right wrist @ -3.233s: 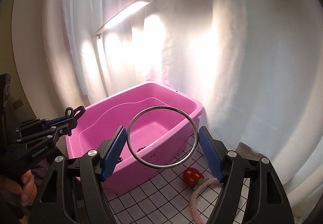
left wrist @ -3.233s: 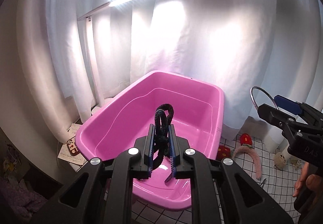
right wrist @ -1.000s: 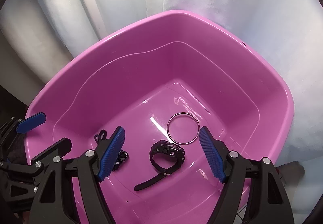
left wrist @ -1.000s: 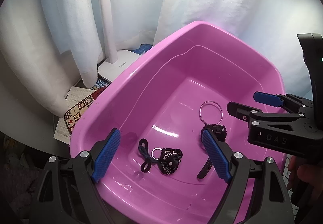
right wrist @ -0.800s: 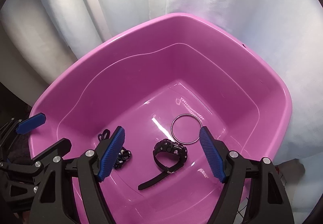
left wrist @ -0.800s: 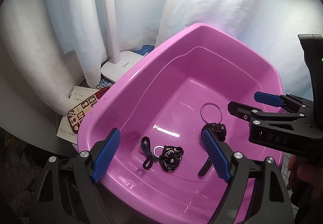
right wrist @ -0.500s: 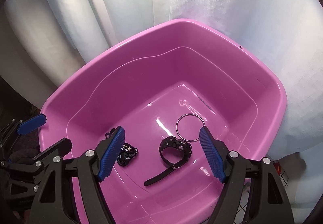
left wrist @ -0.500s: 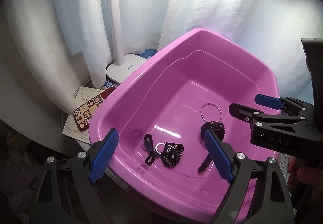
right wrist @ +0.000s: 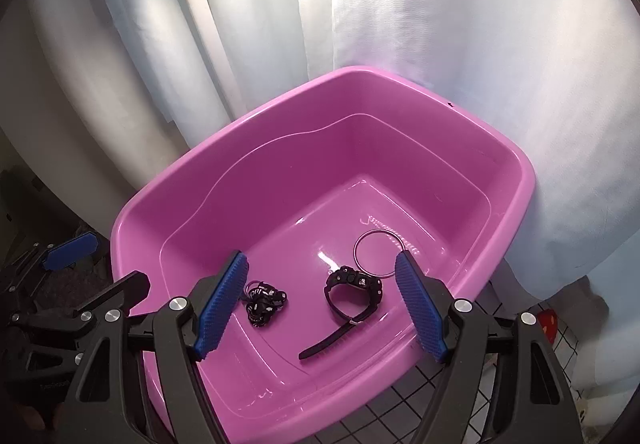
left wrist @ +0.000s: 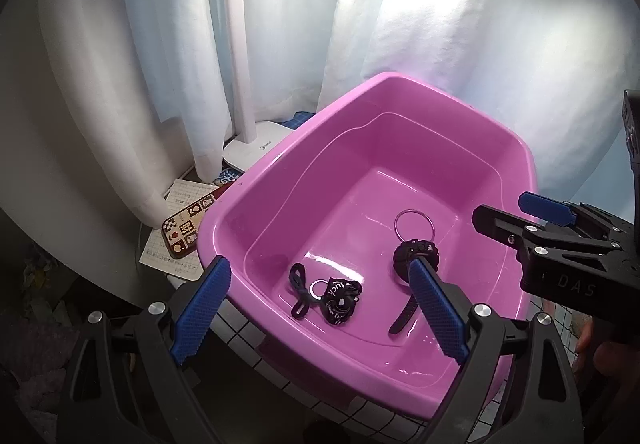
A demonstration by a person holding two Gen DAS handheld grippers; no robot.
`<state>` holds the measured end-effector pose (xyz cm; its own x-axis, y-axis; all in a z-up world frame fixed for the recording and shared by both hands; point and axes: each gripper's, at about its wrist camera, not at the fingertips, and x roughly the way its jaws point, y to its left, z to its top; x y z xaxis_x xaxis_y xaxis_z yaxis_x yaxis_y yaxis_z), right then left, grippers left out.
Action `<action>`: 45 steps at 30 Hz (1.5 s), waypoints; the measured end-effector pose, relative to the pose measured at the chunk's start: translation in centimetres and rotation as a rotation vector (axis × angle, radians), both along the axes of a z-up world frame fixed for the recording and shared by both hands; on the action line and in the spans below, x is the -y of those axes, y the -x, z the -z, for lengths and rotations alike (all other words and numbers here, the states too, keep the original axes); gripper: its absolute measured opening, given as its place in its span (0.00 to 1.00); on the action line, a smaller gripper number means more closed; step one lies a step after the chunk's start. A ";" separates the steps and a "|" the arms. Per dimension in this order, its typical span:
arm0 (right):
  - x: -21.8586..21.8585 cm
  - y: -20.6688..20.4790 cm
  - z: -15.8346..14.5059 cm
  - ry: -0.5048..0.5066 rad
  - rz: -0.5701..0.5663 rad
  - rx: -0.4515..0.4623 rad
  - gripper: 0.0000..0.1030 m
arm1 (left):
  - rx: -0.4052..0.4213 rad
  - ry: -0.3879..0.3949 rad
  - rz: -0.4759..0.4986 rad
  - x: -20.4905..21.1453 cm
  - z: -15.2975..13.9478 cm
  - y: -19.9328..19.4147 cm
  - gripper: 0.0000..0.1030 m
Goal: Organize jewelry
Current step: 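Withdraw both tools from the tub back over the table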
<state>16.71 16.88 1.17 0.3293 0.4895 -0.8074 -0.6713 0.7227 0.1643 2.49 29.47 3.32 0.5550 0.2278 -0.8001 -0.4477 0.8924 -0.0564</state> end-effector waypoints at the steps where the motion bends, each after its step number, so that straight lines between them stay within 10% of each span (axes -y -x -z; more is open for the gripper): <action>1: 0.5 0.3 -0.2 -0.010 0.007 0.004 0.71 | 0.002 -0.002 0.000 0.3 0.0 0.2 0.87; 15: 12.0 7.1 -0.5 -0.110 0.156 0.058 0.71 | 0.034 -0.015 0.104 7.7 -0.3 1.8 0.92; 33: 38.7 17.9 3.6 -0.046 0.572 0.011 0.71 | 0.041 0.042 0.259 21.0 2.5 5.9 0.93; 45: 48.4 22.1 6.1 -0.039 0.600 -0.016 0.71 | -0.021 0.079 0.266 29.4 6.1 10.2 0.93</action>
